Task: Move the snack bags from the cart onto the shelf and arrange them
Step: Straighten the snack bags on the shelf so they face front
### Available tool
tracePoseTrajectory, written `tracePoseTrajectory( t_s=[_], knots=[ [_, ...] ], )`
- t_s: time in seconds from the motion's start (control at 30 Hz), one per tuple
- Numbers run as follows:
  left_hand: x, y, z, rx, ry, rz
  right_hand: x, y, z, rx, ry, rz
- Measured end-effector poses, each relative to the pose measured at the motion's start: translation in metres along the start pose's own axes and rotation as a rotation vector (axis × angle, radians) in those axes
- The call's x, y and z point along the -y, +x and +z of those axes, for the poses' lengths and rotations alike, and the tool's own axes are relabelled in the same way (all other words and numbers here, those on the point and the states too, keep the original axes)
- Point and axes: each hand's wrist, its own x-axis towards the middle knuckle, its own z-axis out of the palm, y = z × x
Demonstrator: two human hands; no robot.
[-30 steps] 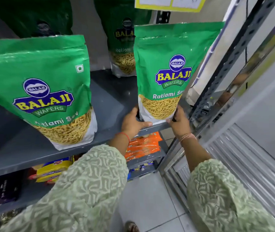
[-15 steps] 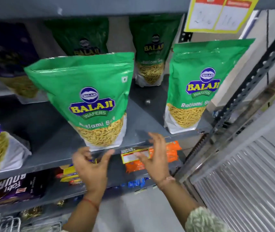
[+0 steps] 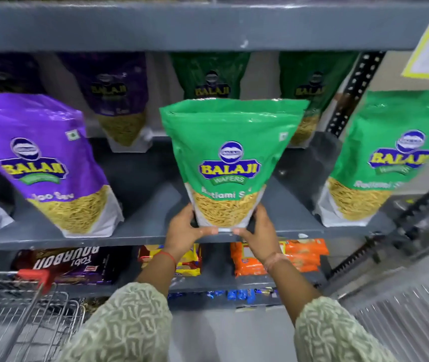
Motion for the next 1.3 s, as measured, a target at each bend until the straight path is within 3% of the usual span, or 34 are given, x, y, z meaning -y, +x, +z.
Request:
tracePoseTrajectory(
  t_s=[0.07,0.17,0.23,0.3,0.4,0.47,0.53,0.63,0.7,0.87,1.03,1.1,1.17,1.23,1.3],
  knots=[
    [0.004,-0.009,-0.005,-0.062,-0.041,0.018,0.001,-0.012,0.008,-0.087,-0.031,-0.052],
    [0.018,-0.042,-0.035,-0.366,-0.097,-0.004,0.005,-0.050,0.031,-0.332,-0.355,-0.145],
    [0.034,-0.069,-0.073,-0.555,-0.094,-0.005,0.016,-0.074,0.061,-0.393,-0.476,-0.255],
    [0.045,-0.086,-0.120,-0.727,-0.071,0.010,0.034,-0.085,0.101,-0.341,-0.517,-0.329],
    [0.063,-0.084,-0.199,-0.854,-0.022,0.017,0.070,-0.072,0.170,-0.098,-0.439,-0.319],
    [0.072,-0.069,-0.241,-0.702,0.057,0.005,0.091,-0.047,0.204,0.098,-0.216,-0.215],
    [0.075,-0.052,-0.267,-0.429,0.102,0.046,0.106,-0.019,0.229,0.222,-0.011,-0.121],
    [0.073,-0.037,-0.273,-0.185,0.145,0.080,0.107,0.001,0.248,0.216,-0.046,0.023],
    [0.079,-0.031,-0.273,-0.147,0.079,0.040,0.101,0.003,0.258,0.158,-0.171,0.068],
    [0.090,-0.032,-0.273,-0.169,0.072,0.003,0.094,0.006,0.260,0.144,-0.222,0.030],
    [0.085,-0.036,-0.273,-0.186,0.016,0.025,0.102,-0.002,0.258,0.181,-0.043,-0.002],
    [0.084,-0.047,-0.279,-0.314,-0.125,0.012,0.100,-0.025,0.262,0.046,-0.002,-0.065],
    [0.086,-0.067,-0.294,-0.598,-0.248,0.025,0.097,-0.060,0.275,-0.145,-0.117,-0.191],
    [0.091,-0.087,-0.320,-0.899,-0.255,0.076,0.100,-0.092,0.304,-0.107,-0.187,-0.364],
    [0.094,-0.098,-0.355,-1.068,-0.090,0.094,0.113,-0.100,0.343,0.076,-0.151,-0.453]
  ],
)
